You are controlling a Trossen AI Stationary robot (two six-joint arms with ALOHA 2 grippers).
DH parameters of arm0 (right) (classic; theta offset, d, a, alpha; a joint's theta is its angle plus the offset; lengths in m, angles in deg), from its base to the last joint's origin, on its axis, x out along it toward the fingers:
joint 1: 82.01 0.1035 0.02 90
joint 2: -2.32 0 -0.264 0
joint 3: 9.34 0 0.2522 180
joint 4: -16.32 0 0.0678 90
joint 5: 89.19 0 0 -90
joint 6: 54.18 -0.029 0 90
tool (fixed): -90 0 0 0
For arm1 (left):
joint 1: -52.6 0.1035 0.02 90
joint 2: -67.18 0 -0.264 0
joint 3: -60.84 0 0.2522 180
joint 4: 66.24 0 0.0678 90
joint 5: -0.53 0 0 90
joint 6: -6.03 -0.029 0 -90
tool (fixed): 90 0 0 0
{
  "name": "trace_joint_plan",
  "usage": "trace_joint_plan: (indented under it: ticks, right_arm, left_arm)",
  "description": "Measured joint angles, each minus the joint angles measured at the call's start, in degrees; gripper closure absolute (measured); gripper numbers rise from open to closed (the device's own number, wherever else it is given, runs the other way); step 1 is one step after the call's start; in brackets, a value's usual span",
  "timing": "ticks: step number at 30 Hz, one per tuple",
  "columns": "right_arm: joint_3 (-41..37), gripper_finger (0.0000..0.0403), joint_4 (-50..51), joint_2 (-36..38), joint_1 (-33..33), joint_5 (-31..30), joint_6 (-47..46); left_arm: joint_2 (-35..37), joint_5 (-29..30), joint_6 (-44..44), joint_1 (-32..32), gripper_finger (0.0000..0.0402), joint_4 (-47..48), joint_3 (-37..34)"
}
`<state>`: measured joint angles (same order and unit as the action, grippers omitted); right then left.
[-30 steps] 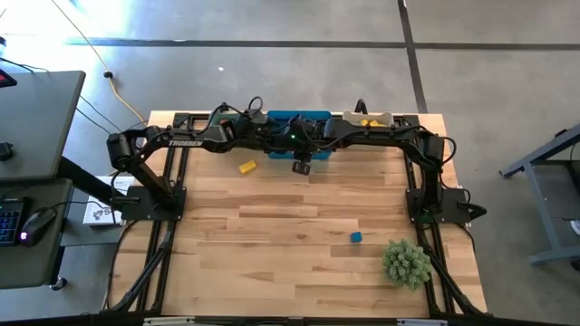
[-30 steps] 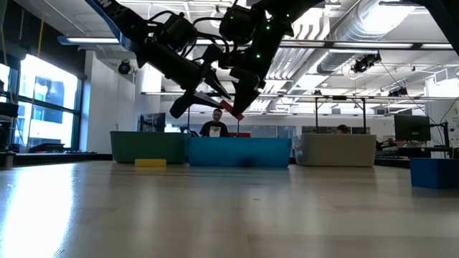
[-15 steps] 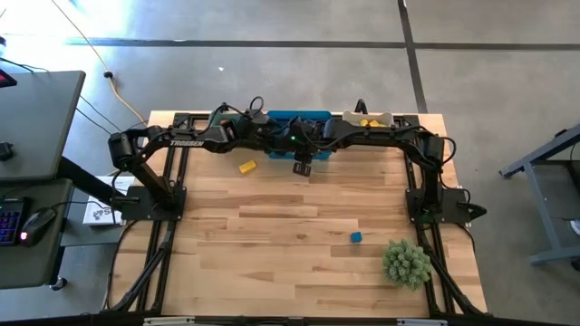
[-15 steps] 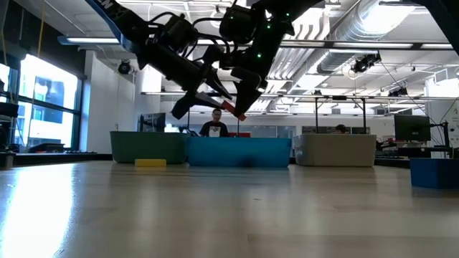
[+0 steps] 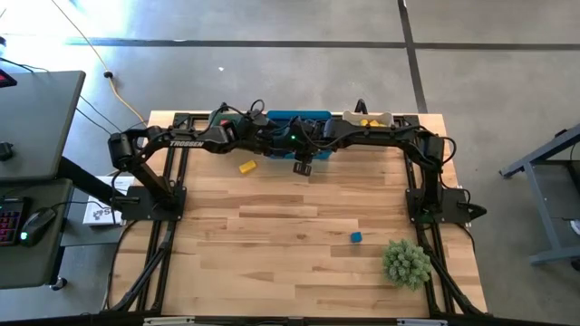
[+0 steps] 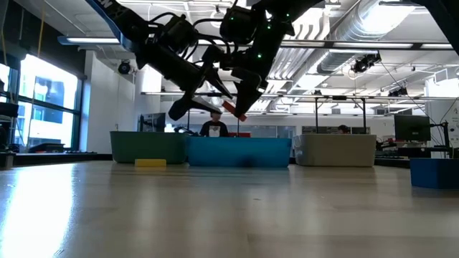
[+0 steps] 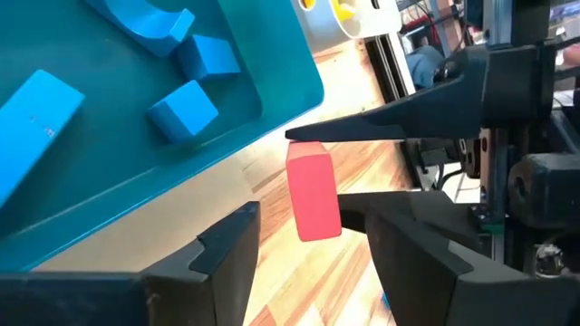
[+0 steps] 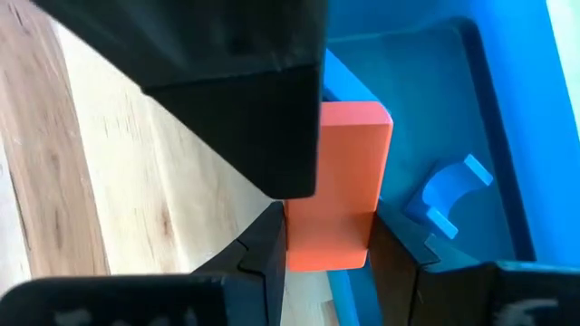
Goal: Sort & place blocks by color
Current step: Put the orange block into the green bin
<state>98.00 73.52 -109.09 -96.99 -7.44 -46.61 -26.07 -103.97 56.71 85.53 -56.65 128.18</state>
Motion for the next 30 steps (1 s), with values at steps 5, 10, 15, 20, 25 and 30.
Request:
trace_joint_plan:
  ticks: [5,10,15,20,25,30]
  right_arm:
    - [0.02,0.0307,-0.32,0.01,0.58,0.04,0.24]
    - [0.0,0.0307,0.1,0.01,0.79,-0.3,0.05]
    - [0.01,0.0307,0.71,-0.01,0.88,-0.15,-0.3]
    - [0.26,0.0307,1.94,0.08,1.05,0.28,-1.37]
    - [0.52,0.0303,2.99,1.59,1.01,0.28,-2.62]
    - [3.06,0.0302,5.06,2.87,0.5,0.26,-2.62]
  left_arm:
    - [0.04,0.12,0.13,-0.02,0.0215,0.06,-0.02]
    - [0.04,-0.81,0.11,0.0,0.0218,0.37,-0.01]
    - [0.04,-1.66,0.15,0.28,0.0218,2.45,0.09]
    - [1.12,-6.42,-6.55,1.9,0.0218,3.34,-0.11]
    - [4.14,-6.65,-11.97,3.55,0.0218,3.98,-0.17]
    - [6.22,-6.72,-15.12,5.19,0.0218,3.94,-0.22]
